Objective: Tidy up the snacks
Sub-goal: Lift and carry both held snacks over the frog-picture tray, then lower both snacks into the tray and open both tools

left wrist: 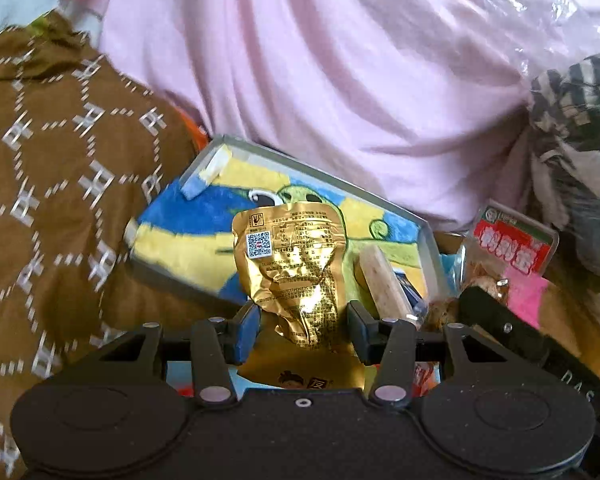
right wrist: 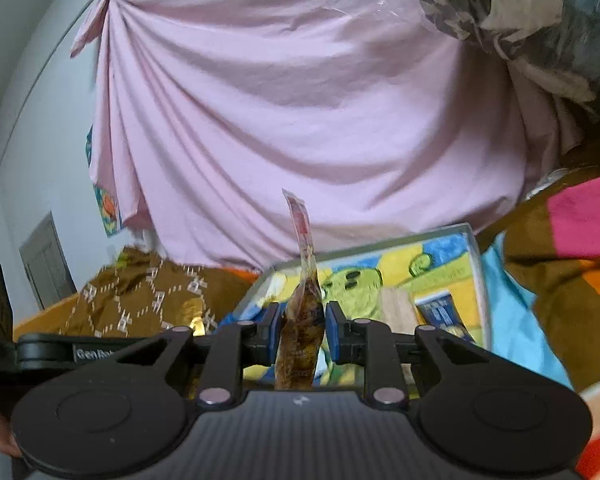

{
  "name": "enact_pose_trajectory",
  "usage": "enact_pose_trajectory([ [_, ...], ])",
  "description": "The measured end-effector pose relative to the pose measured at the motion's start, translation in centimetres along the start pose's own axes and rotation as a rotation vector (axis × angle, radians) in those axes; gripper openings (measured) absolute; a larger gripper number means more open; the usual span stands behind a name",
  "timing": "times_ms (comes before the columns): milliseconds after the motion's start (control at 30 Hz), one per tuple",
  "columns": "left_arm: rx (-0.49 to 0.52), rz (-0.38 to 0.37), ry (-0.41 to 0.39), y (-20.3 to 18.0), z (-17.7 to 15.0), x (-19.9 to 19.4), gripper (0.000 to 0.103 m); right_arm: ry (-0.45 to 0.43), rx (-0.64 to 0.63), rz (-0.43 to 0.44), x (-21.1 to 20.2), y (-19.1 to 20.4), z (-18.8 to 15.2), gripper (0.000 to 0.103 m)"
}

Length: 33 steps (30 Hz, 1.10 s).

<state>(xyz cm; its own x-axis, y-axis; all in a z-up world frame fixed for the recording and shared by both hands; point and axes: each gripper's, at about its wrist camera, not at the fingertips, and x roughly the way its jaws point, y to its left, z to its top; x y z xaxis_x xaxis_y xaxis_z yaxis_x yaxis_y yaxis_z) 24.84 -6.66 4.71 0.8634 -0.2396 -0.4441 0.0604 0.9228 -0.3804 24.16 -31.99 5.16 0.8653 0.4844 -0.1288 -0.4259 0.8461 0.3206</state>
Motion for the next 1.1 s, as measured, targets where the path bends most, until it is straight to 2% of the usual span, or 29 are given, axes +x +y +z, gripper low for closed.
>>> enact_pose_trajectory([
  [267,0.002,0.049,0.007,0.0,2.5,6.0,0.049,-0.034,0.051,0.000,5.0,-2.7,0.1,0.026],
  [467,0.034,0.079,0.027,-0.3,3.1,9.5,0.050,0.016,0.057,0.003,7.9,-4.0,-0.9,0.026],
  [667,0.042,0.114,0.065,0.0,2.6,11.9,0.050,0.036,0.082,0.000,8.7,-5.2,-1.1,0.027],
  [800,0.038,0.128,0.082,0.1,2.4,12.5,0.050,0.041,0.050,-0.023,8.9,-5.4,-1.0,0.029],
  [867,0.044,0.137,0.086,0.0,2.2,12.7,0.052,0.034,0.045,-0.042,8.9,-5.5,-0.9,0.044],
  [1100,0.023,0.151,0.067,0.4,2.1,12.2,0.071,-0.009,0.055,-0.039,8.5,-6.0,-0.5,0.075],
])
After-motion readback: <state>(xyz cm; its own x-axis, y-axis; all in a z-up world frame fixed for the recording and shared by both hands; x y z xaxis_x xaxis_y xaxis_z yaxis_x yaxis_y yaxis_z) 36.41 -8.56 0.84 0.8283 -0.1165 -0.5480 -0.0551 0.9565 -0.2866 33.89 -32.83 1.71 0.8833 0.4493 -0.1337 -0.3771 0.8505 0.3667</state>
